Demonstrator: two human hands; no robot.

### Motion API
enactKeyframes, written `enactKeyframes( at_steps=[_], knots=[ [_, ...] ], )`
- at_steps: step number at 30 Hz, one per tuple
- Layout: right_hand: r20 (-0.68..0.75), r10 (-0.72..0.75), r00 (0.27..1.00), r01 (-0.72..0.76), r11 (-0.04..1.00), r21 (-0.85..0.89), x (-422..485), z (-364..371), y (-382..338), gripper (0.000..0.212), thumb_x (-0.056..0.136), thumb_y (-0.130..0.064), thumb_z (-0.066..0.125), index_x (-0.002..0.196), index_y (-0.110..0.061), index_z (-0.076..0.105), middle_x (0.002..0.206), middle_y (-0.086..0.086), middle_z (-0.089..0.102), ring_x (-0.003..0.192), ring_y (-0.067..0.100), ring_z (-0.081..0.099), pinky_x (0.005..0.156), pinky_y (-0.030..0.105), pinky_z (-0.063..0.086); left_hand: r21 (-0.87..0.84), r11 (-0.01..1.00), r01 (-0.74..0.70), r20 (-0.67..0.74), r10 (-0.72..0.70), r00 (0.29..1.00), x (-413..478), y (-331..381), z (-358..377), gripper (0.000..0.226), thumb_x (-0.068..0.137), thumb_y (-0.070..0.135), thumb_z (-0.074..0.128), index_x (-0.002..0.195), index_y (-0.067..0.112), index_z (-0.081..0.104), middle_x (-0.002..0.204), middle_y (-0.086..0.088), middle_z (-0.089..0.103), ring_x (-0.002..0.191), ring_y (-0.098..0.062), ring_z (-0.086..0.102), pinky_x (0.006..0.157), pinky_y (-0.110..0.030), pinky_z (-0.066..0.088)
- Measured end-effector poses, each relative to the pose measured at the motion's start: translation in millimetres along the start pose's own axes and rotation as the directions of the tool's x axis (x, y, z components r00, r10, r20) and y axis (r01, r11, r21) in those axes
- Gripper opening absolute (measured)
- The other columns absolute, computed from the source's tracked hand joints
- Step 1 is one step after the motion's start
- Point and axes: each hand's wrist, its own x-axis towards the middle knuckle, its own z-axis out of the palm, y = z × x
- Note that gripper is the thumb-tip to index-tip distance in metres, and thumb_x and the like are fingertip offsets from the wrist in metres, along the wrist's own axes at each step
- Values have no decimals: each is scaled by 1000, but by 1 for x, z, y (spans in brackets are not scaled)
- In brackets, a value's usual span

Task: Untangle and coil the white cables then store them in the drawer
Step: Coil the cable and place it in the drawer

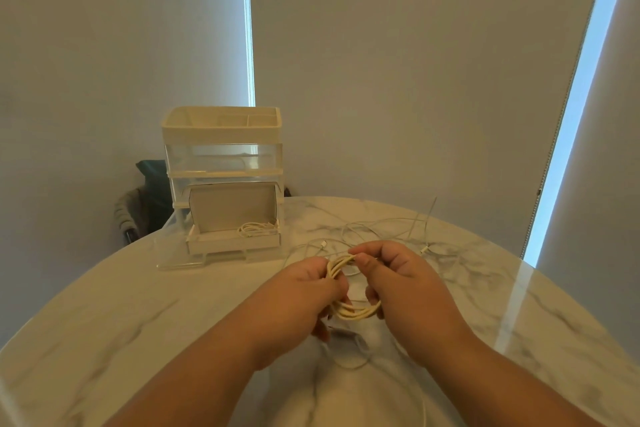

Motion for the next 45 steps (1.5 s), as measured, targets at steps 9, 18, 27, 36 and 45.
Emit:
enactKeyframes(
  at_steps=[9, 18, 27, 36, 45],
  knots=[
    [8, 154, 988, -145, 915, 375, 9, -4, 2, 21, 99, -20, 57, 91, -21, 76, 55, 1, 47, 50, 15, 43, 47, 30, 35, 123, 970, -208, 137, 191, 972, 0, -1, -9, 18, 102, 17, 49, 105, 10, 65, 81, 5, 58, 69, -6, 50, 65, -23, 47],
    [28, 205, 978, -193, 853, 485, 6, -5, -3, 18, 101, -16, 54, 100, -11, 72, 56, 1, 42, 45, 12, 38, 46, 29, 31, 546, 773, -322, 49, 354, 934, 7, -1, -7, 47, 87, 60, 41, 77, 16, 55, 70, 6, 49, 63, -3, 42, 62, -26, 38],
    [-61, 133, 989, -98, 916, 390, 3, 1, -1, 20, 99, -20, 59, 89, -22, 76, 57, -2, 51, 51, 14, 42, 48, 31, 37, 631, 762, -148, -202, 346, 916, 6, 8, -5, 70, 69, 85, 30, 56, 18, 43, 54, 2, 39, 48, -8, 34, 54, -29, 32],
    [-4, 37, 999, -36, 981, 191, 4, -8, -1, 16, 98, -22, 59, 92, -26, 74, 59, 3, 55, 55, 14, 50, 51, 29, 43, 300, 942, -151, -37, 170, 985, -1, -3, -5, 44, 97, 46, 50, 80, 13, 72, 83, -2, 72, 76, -14, 62, 73, -30, 47],
    [170, 70, 983, -110, 966, 233, 6, -18, -7, 28, 100, -6, 51, 110, -22, 72, 77, 7, 71, 75, 18, 65, 74, 31, 53, -46, 998, -53, -30, 52, 998, -3, 0, -10, 32, 99, 33, 51, 89, 10, 72, 77, -1, 67, 69, -14, 57, 62, -31, 41]
  ],
)
